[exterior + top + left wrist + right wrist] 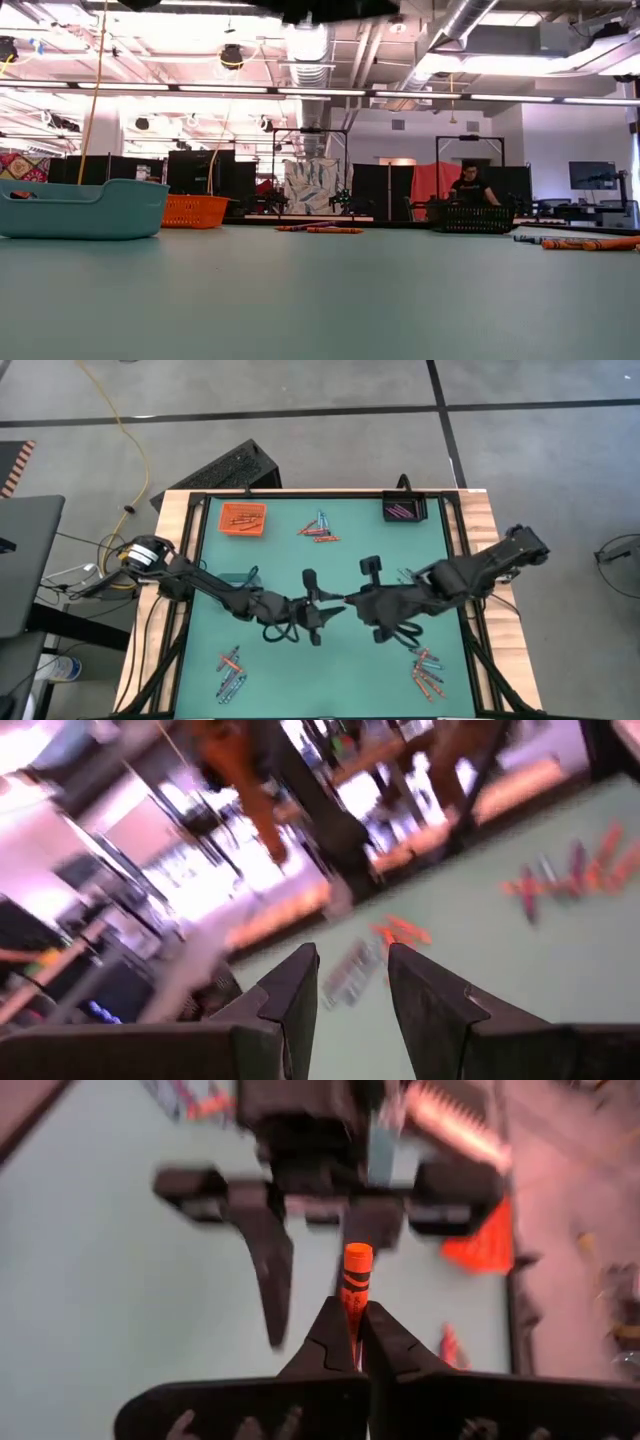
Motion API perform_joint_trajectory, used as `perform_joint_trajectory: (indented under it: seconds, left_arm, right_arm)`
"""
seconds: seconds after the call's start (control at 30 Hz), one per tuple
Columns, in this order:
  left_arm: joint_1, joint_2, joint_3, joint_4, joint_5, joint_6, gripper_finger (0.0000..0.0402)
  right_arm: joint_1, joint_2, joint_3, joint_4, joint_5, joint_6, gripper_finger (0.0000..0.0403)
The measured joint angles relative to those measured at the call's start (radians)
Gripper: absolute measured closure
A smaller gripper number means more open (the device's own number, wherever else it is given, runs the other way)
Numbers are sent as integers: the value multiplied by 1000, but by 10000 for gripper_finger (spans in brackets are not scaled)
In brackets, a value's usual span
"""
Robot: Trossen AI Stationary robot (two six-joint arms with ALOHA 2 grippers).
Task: Sort crayons
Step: Put the orange crayon into the orange basket
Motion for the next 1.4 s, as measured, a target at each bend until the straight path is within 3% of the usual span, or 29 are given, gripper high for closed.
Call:
perform_joint_trajectory:
  seconds: [0.17, 0.37, 0.57, 0.83, 1.2, 1.4]
  left_arm:
    - [-6, -48, 0, 110, 25, 69, 287]
    - [-5, -83, 0, 168, 179, 103, 287]
    - [-5, -83, 0, 176, 250, 86, 287]
    - [-5, -83, 1, 233, 205, 60, 287]
    - [-4, -83, 21, 250, 262, 43, 290]
    - [-2, -83, 36, 229, 278, 27, 320]
  right_arm:
    - [69, 0, 60, 69, 56, -87, 403]
    - [101, 0, 70, 152, 59, -146, 403]
    - [90, 3, 70, 184, 61, -174, 403]
    - [69, 4, 70, 203, 11, -168, 403]
    - [36, 4, 70, 235, -34, -180, 403]
    - [20, 5, 46, 273, -41, -210, 403]
